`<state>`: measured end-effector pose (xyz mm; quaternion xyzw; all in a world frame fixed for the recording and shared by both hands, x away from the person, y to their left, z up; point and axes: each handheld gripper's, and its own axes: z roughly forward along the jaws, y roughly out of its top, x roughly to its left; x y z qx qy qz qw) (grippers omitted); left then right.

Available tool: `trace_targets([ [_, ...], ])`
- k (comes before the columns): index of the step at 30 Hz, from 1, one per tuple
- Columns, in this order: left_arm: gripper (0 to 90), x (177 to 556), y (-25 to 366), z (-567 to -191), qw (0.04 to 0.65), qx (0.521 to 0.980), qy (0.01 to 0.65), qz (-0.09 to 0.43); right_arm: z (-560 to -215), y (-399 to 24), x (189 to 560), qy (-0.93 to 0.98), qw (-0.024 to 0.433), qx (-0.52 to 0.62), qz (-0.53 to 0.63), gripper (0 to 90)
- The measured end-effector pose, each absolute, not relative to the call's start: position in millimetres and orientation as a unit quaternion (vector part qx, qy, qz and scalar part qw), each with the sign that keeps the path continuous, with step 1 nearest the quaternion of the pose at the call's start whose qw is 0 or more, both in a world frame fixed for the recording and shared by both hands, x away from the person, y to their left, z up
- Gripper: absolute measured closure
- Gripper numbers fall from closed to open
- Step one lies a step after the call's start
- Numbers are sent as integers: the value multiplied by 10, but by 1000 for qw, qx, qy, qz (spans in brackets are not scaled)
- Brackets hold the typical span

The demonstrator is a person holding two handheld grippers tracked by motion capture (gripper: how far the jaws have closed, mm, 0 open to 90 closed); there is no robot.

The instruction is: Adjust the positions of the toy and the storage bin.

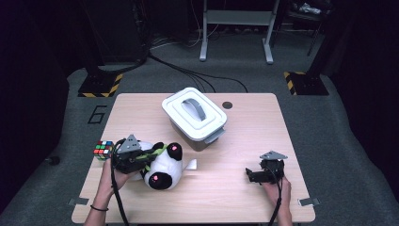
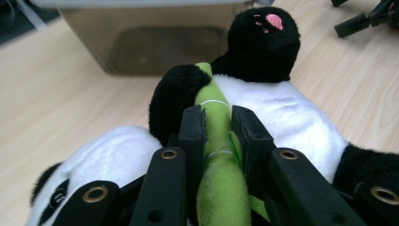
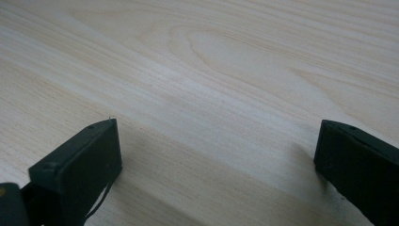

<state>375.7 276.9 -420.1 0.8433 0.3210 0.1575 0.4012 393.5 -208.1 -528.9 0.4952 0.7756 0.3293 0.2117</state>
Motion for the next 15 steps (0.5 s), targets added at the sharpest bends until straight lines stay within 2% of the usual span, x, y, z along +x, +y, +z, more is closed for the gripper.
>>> trace_targets([
  [5,724,3719,2822,-4337,417,826,353,137,-5289,-2083,3933,777,211,493,329,4],
  [7,672,3700,2840,-4347,419,820,363,140,-5288,-2083,3933,777,210,493,329,4],
  [8,636,3691,2846,-4348,417,818,371,141,-5288,-2082,3933,777,210,494,329,4],
  [10,500,3665,2866,-4340,417,812,382,146,-5289,-2083,3934,777,211,494,329,4],
  [15,276,3556,2903,-4262,432,796,394,154,-5289,-2081,3934,776,211,494,329,4],
])
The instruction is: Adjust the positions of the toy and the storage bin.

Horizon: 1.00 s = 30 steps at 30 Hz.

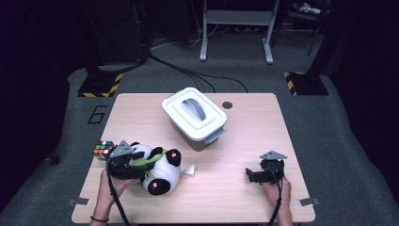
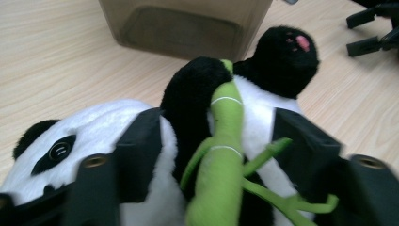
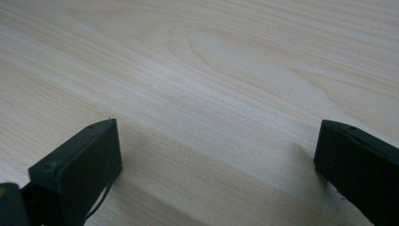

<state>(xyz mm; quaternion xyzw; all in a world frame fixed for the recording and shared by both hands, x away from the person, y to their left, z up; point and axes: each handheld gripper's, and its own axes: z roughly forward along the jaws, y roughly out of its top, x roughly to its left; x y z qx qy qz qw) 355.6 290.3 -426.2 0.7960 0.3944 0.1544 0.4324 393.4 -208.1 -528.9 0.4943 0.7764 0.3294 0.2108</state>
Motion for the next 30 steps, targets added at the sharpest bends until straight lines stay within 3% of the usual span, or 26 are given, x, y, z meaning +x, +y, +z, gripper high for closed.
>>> trace_targets([
  [3,152,3465,2930,-4192,439,786,400,169,-5289,-2082,3934,777,211,494,329,4],
  [12,43,3167,3106,-4085,432,770,422,206,-5289,-2081,3934,776,212,495,329,4],
  [30,0,2856,3534,-4580,370,743,501,246,-5285,-2066,3945,773,212,502,326,0],
])
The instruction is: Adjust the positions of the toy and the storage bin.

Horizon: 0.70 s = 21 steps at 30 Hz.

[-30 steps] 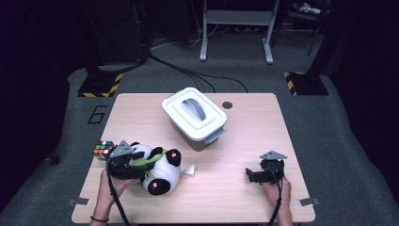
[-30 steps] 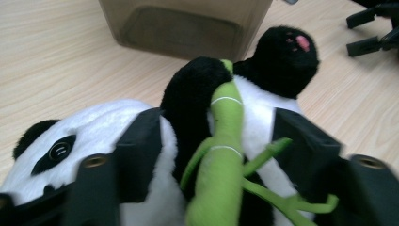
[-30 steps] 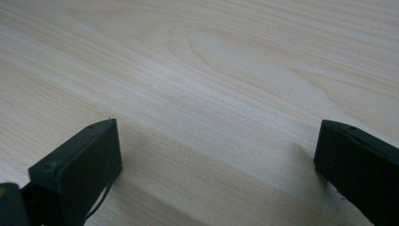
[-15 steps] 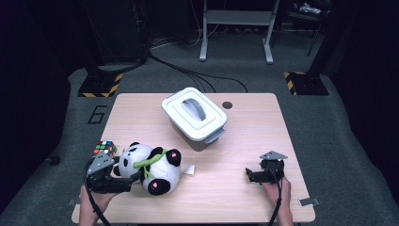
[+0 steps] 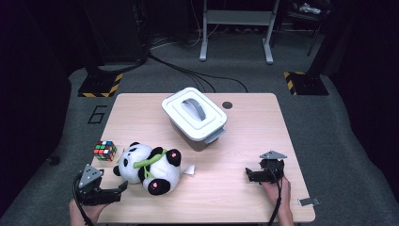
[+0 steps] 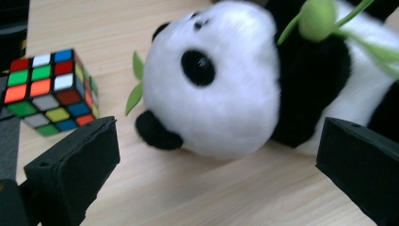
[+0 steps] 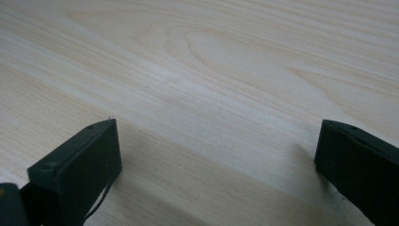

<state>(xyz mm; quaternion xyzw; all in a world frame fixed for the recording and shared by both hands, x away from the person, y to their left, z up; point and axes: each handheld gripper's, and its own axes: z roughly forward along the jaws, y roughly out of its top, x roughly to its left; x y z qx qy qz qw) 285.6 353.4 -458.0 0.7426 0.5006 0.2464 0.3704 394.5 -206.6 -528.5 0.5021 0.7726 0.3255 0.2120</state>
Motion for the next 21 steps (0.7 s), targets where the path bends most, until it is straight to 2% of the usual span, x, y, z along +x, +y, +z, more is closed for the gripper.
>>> trace_targets([
  [4,0,2828,3580,-4772,362,740,512,243,-5266,-2071,3972,775,202,504,322,0],
  [7,0,2806,3600,-4880,363,735,520,242,-5229,-2093,3999,768,179,511,341,7],
  [21,0,2923,3650,-5227,327,742,537,235,-4794,-1811,4116,778,165,479,371,14],
])
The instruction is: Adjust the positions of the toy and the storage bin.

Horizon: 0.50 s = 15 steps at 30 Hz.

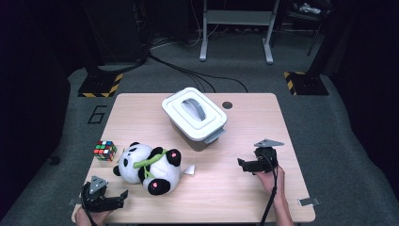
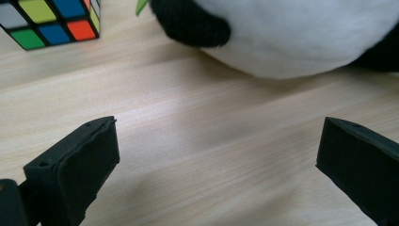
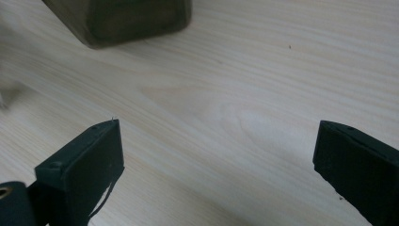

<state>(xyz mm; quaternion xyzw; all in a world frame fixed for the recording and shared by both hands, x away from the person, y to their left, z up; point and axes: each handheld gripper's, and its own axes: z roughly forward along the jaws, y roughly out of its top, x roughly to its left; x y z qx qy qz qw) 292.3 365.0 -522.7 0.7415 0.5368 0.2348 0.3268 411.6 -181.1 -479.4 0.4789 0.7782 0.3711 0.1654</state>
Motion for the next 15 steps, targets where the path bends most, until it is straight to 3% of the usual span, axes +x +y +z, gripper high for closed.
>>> trace_targets([
  [15,0,2995,3675,-5330,323,748,533,227,-4142,-1414,4412,798,173,424,391,10],
])
